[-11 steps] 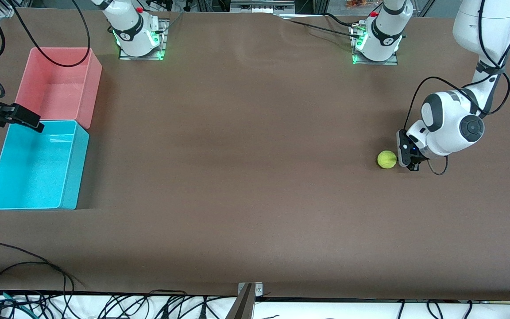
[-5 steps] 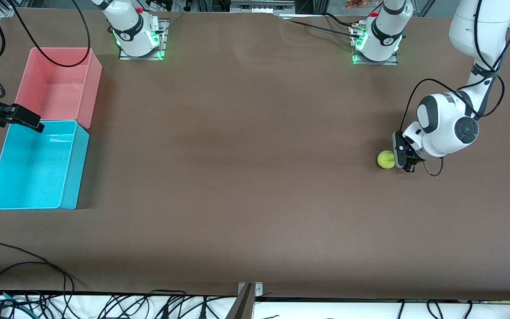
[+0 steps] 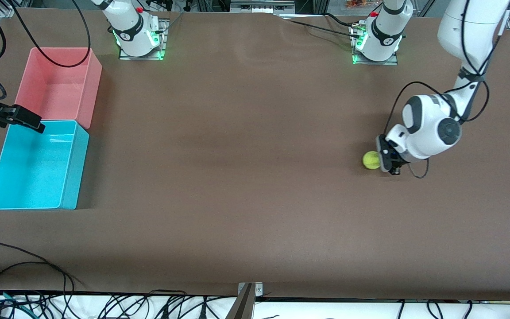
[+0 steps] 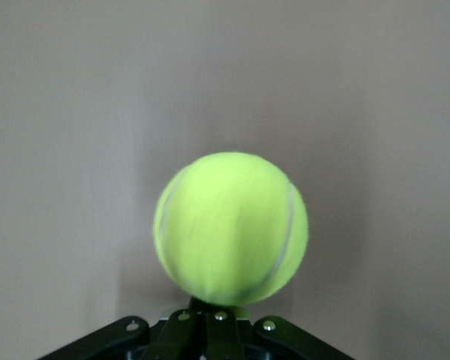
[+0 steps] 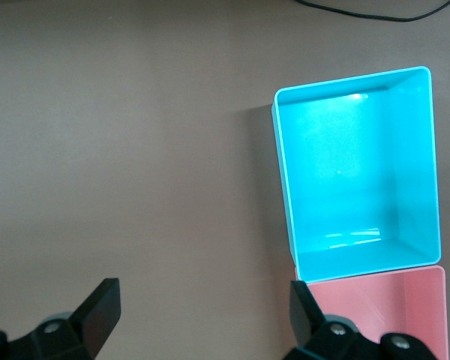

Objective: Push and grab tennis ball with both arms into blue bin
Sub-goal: 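Push the tennis ball with the left gripper toward the blue bin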

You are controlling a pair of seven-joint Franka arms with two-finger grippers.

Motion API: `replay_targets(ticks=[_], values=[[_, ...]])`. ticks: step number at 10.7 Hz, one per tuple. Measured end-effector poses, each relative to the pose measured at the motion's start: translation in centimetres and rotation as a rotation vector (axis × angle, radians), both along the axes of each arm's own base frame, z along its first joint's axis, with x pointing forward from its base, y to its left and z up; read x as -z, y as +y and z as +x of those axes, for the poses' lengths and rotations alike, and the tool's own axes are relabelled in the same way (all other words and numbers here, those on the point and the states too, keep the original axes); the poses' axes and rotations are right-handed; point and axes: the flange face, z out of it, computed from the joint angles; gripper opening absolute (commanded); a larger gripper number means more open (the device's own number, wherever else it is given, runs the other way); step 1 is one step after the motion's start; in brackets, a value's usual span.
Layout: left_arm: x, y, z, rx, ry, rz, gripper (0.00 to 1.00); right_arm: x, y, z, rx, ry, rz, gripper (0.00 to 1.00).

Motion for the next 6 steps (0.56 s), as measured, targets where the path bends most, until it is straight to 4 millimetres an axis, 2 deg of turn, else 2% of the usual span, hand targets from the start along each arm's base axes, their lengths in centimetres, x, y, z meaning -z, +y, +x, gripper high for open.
replay_targets(ticks=[2, 3, 4, 6], values=[[-0.8, -9.0, -0.2, -0.131, 0.013, -0.019, 0.00, 0.0, 0.0, 0.0, 0.000, 0.000, 0.000, 1.00], [-0.7, -12.6, -0.8, -0.161, 0.022, -0.019, 0.00, 0.0, 0.0, 0.0, 0.000, 0.000, 0.000, 1.00], [-0.7, -14.3, -1.1, -0.172, 0.022, -0.019, 0.00, 0.1, 0.0, 0.0, 0.000, 0.001, 0.000, 1.00], [-0.7, -13.5, -0.6, -0.191, 0.018, -0.017, 0.00, 0.4, 0.0, 0.2, 0.000, 0.007, 0.001, 1.00]])
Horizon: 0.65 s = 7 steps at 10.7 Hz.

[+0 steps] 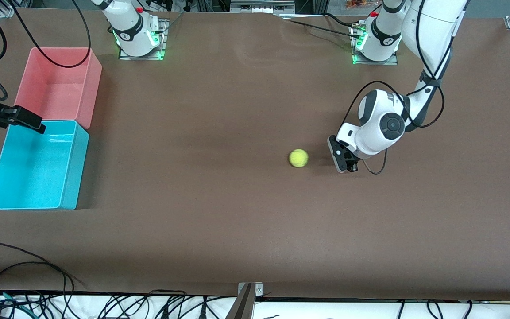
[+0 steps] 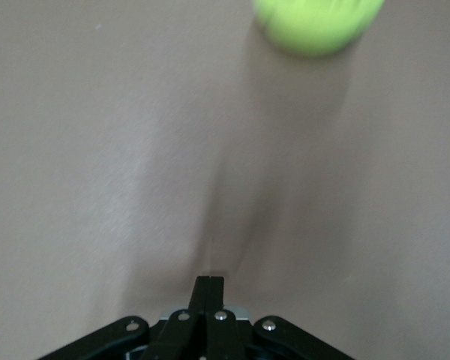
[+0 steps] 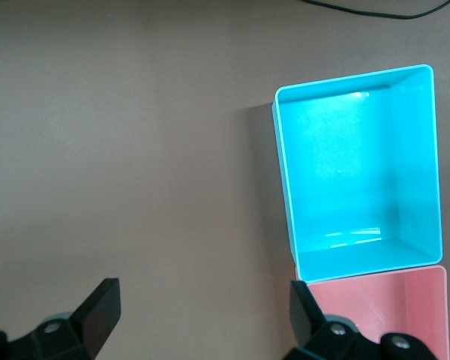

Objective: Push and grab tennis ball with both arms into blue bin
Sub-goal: 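Push the tennis ball with the left gripper toward the blue bin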

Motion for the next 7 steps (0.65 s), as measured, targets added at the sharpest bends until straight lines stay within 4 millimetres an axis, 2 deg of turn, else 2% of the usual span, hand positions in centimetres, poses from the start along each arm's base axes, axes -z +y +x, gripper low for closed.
replay_targets(ticks=[3, 4, 5, 6, 7], values=[[0.0, 1.8, 0.5, -0.031, -0.001, 0.002, 0.02, 0.2, 0.0, 0.1, 0.000, 0.003, 0.000, 1.00], [0.0, 2.7, 0.8, -0.048, -0.001, 0.003, 0.24, 0.2, 0.0, 0.1, 0.000, 0.004, 0.000, 1.00], [-0.3, 3.8, 1.2, -0.060, -0.003, 0.002, 0.71, 0.2, 0.0, 0.1, 0.000, 0.004, 0.000, 1.00], [-1.4, 4.7, 1.7, -0.070, 0.000, -0.001, 1.00, 0.2, 0.0, 0.1, 0.000, 0.004, 0.000, 1.00], [-3.4, 5.8, 2.1, -0.083, 0.007, -0.004, 1.00, 0.2, 0.0, 0.1, 0.000, 0.004, 0.000, 1.00]])
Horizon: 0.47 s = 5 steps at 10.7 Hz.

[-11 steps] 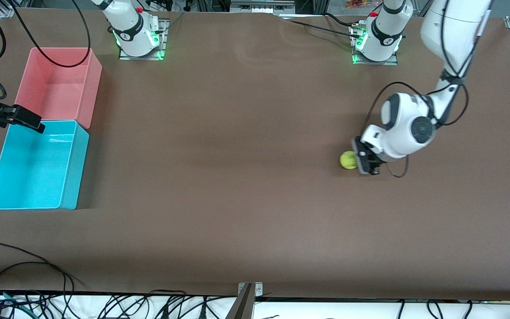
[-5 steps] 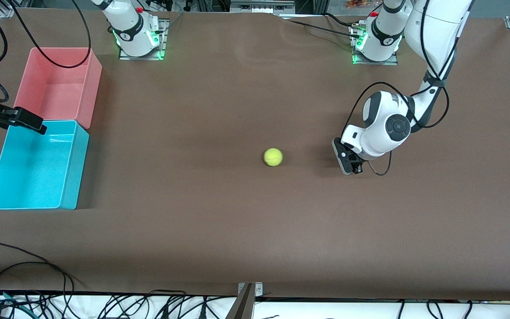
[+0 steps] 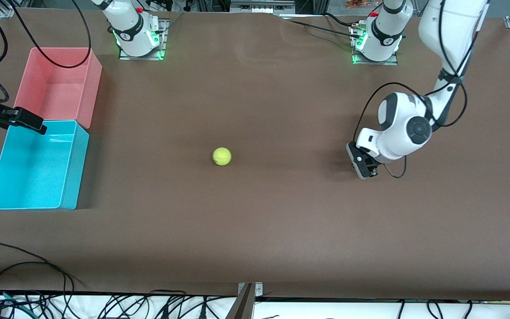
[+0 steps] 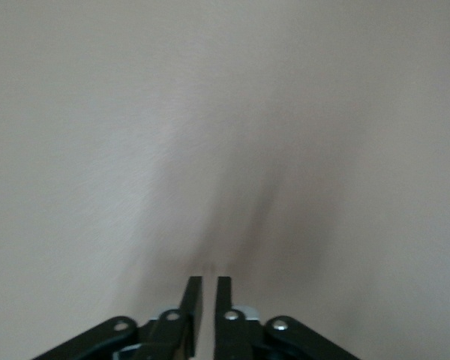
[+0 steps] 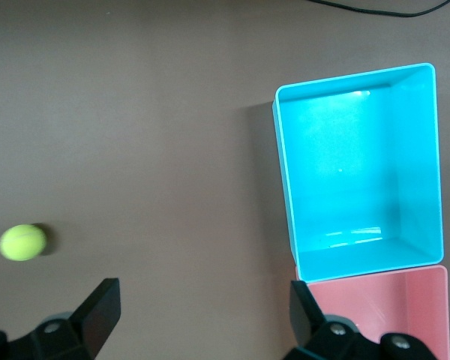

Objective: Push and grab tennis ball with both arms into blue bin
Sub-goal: 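Push the tennis ball with the left gripper toward the blue bin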

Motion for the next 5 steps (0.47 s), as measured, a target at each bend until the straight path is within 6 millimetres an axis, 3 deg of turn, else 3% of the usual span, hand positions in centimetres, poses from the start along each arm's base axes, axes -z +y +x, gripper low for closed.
replay_targets(ticks=[3, 5], values=[[-5.9, 4.7, 0.4, -0.064, -0.019, -0.006, 1.00, 0.1, 0.1, 0.0, -0.001, 0.001, 0.000, 1.00], [-5.6, 6.6, -0.2, -0.097, -0.002, -0.001, 1.00, 0.1, 0.1, 0.0, -0.002, 0.001, 0.000, 1.00]])
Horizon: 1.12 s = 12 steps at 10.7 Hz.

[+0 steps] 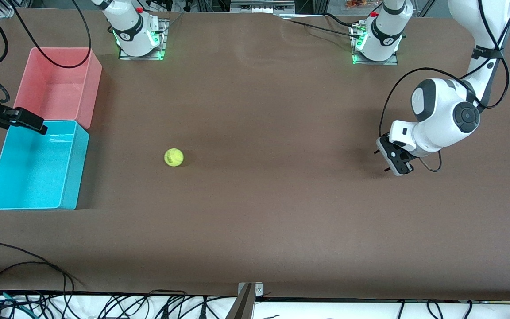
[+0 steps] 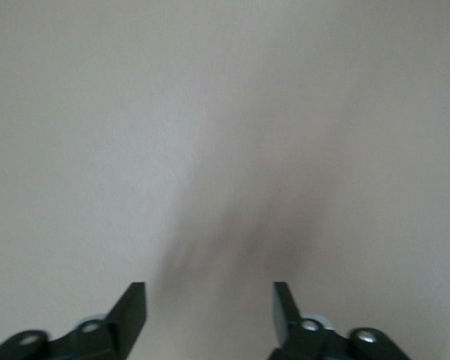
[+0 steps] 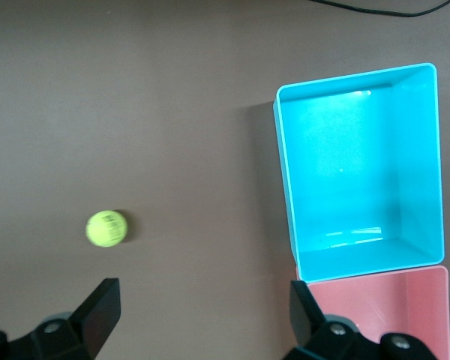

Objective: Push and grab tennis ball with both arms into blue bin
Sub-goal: 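Push the tennis ball with the left gripper toward the blue bin, then raise the left gripper away while the right gripper reaches the ball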

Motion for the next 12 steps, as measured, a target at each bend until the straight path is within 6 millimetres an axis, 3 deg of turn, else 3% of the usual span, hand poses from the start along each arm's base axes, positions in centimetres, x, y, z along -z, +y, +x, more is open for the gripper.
replay_targets(ticks=[1, 3, 7, 9, 12], values=[[0.5, 1.3, -0.3, -0.023, 0.009, 0.002, 1.00, 0.0, 0.0, 0.0, -0.001, -0.001, 0.000, 1.00], [-1.2, 2.7, -0.3, -0.047, -0.021, 0.003, 1.00, -0.1, 0.1, 0.0, -0.005, -0.001, 0.000, 1.00], [-9.1, 2.9, -0.6, -0.052, -0.157, 0.007, 1.00, -0.3, 0.1, 0.0, -0.008, -0.006, 0.000, 1.00], [-13.3, 4.8, -1.0, -0.086, -0.232, 0.012, 1.00, -0.3, 0.1, 0.0, -0.069, -0.007, 0.000, 1.00], [-16.0, 7.3, -2.0, -0.125, -0.218, 0.013, 1.00, -0.4, -0.2, 0.0, -0.096, -0.008, -0.001, 1.00]])
